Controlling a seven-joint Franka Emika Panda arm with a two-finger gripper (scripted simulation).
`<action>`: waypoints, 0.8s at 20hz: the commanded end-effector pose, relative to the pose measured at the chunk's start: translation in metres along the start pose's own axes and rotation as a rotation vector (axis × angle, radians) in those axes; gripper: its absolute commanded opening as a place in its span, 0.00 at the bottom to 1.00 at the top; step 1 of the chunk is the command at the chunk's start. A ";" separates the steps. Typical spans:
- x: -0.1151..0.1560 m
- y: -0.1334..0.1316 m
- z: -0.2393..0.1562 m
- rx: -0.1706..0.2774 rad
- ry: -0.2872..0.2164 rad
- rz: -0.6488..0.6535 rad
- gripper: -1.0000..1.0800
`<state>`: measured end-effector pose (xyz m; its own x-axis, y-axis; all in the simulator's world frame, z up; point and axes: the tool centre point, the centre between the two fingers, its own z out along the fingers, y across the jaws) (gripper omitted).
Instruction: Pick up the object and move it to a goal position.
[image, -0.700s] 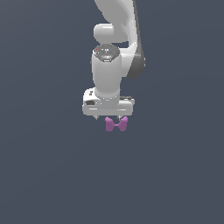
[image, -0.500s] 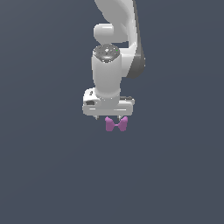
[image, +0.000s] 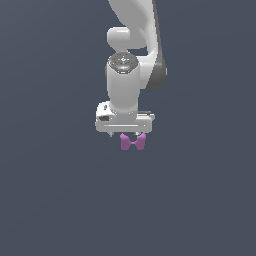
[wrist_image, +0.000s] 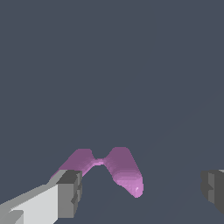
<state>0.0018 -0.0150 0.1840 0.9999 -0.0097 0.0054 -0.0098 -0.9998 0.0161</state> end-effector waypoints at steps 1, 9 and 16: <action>-0.001 -0.004 0.003 0.004 -0.014 -0.009 1.00; -0.011 -0.034 0.022 0.036 -0.119 -0.073 1.00; -0.025 -0.068 0.041 0.078 -0.236 -0.146 1.00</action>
<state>-0.0193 0.0462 0.1451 0.9711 0.1252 -0.2032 0.1141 -0.9913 -0.0658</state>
